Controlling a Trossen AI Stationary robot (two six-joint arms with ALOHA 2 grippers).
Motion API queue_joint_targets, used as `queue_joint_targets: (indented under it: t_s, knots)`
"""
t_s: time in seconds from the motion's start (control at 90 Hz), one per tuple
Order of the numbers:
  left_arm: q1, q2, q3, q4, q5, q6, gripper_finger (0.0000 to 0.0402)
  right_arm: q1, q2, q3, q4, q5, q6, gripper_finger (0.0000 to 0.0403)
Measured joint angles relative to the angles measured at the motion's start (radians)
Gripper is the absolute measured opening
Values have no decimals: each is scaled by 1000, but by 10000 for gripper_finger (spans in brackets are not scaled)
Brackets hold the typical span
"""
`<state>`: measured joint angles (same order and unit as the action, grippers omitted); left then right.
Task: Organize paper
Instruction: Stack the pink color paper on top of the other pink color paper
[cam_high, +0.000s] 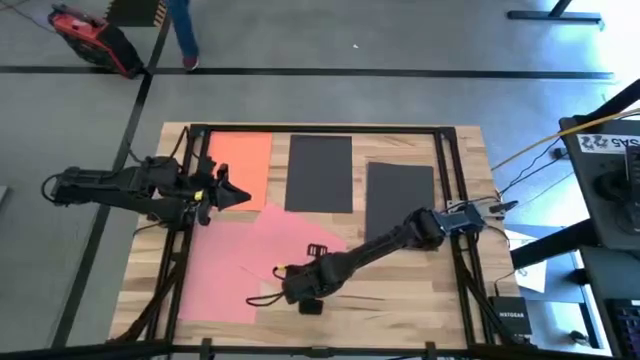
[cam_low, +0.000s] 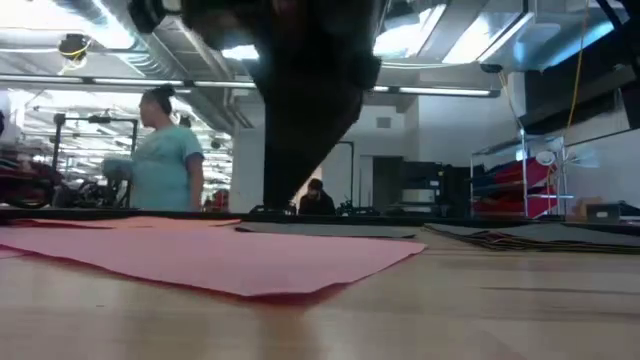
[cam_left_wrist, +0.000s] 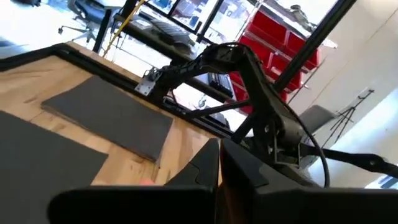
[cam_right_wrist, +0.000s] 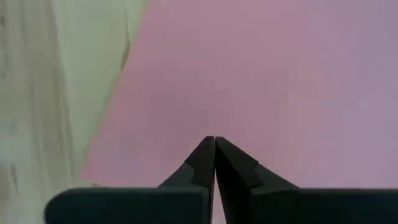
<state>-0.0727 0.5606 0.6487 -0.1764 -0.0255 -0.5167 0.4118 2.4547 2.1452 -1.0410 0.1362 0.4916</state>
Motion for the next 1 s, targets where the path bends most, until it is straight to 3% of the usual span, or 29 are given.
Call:
queue_joint_targets:
  t_s: [0.289, 0.511, 0.667, 0.833, 1.0]
  knots:
    - [0, 0, 0, -27, -1, -4, 0, 13, 58, 5, 64, -197, 24, 0]
    - [0, -1, 0, -27, -1, -7, 0, -13, 75, -3, 444, -345, 165, 0]
    - [0, -1, 0, -25, -1, -8, 0, -51, 64, 0, 647, -369, 263, 0]
    - [0, -1, 0, -26, -1, -8, 0, -65, 14, -1, 509, -340, 162, 0]
    - [0, -2, 0, -36, -1, -8, 0, -53, -31, 1, 94, -114, -80, 0]
